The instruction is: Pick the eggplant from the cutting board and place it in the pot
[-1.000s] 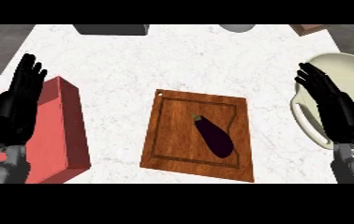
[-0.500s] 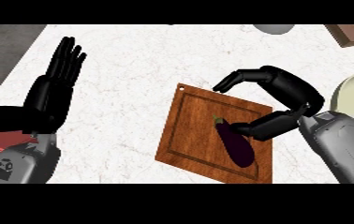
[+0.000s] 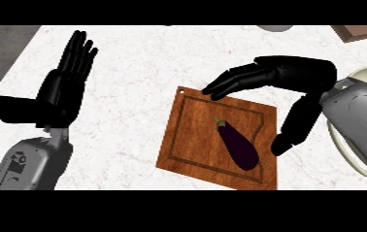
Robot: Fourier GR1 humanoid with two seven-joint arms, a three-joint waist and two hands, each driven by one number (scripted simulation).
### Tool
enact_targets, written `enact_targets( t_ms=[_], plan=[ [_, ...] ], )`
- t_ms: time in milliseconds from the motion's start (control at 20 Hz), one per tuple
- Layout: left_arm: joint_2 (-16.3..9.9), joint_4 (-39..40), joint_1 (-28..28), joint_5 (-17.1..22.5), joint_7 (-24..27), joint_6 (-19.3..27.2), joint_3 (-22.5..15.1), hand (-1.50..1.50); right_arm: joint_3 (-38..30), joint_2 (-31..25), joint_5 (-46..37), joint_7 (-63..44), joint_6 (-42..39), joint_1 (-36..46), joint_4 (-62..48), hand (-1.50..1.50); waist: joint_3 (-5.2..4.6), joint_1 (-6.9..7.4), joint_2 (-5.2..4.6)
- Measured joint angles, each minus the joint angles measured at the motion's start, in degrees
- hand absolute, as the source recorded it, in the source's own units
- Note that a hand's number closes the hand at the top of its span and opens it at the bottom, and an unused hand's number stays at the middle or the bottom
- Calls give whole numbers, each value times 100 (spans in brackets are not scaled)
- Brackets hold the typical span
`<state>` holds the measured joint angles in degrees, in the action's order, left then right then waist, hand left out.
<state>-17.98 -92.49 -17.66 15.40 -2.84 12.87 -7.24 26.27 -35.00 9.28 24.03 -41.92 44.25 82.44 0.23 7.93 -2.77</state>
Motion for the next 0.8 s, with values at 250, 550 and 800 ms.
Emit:
enact_targets(
  t_ms=[250, 550, 800],
  plan=[
    [61, 203, -145, -44, 19, 51, 29, 0, 643, -172, -876, 245, 20, 664, -84, -150, -6, -95, 37],
    [53, 451, -203, -45, 84, 54, 177, 0, 1514, -129, -1810, 869, 457, 1164, -399, -150, -15, -281, 101],
    [-16, 508, -69, 6, 160, -63, 297, 0, 2203, -48, -2450, 1409, 913, 1418, -1024, -150, -20, -378, 146]
  ],
)
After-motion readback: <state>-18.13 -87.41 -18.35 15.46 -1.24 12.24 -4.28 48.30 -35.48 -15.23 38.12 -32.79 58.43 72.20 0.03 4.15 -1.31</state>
